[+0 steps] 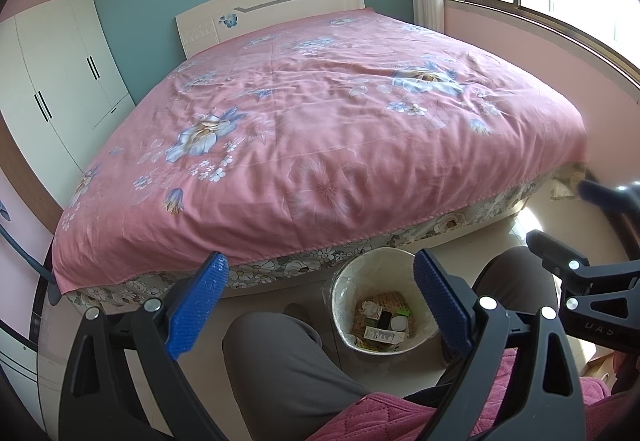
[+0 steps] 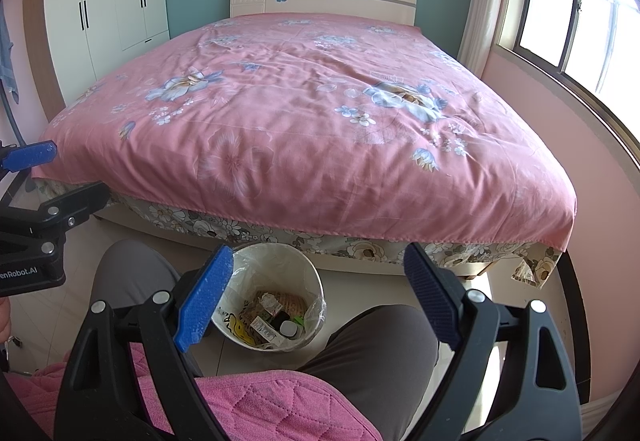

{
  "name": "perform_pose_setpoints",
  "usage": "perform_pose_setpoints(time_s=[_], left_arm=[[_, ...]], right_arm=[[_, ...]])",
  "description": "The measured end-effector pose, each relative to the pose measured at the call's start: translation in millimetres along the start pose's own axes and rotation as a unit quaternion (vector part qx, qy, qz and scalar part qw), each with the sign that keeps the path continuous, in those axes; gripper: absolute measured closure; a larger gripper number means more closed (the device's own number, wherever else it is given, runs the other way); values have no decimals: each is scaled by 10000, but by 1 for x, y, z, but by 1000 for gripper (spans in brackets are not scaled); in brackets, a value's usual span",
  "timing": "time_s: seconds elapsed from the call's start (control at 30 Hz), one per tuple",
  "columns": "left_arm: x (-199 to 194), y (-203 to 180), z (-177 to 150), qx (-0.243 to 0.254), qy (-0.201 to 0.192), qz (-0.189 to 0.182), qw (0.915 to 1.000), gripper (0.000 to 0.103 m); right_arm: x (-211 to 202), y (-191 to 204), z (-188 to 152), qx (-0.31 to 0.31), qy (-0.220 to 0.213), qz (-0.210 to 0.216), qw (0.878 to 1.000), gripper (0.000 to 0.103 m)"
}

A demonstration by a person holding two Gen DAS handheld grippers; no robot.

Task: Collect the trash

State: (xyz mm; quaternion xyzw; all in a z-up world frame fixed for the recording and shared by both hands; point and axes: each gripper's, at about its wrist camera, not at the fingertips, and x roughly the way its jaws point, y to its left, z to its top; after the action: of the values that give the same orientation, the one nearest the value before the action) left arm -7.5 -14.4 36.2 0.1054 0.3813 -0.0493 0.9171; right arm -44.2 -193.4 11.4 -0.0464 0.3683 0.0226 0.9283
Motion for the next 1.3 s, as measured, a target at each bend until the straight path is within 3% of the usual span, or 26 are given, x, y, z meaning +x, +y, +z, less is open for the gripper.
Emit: perform_pose_setpoints(time_s=[1.3], left_arm=[[1, 1, -2, 1, 31, -43, 10000, 8]], right_arm=[[1, 0, 0, 5, 13, 2, 10000, 17]])
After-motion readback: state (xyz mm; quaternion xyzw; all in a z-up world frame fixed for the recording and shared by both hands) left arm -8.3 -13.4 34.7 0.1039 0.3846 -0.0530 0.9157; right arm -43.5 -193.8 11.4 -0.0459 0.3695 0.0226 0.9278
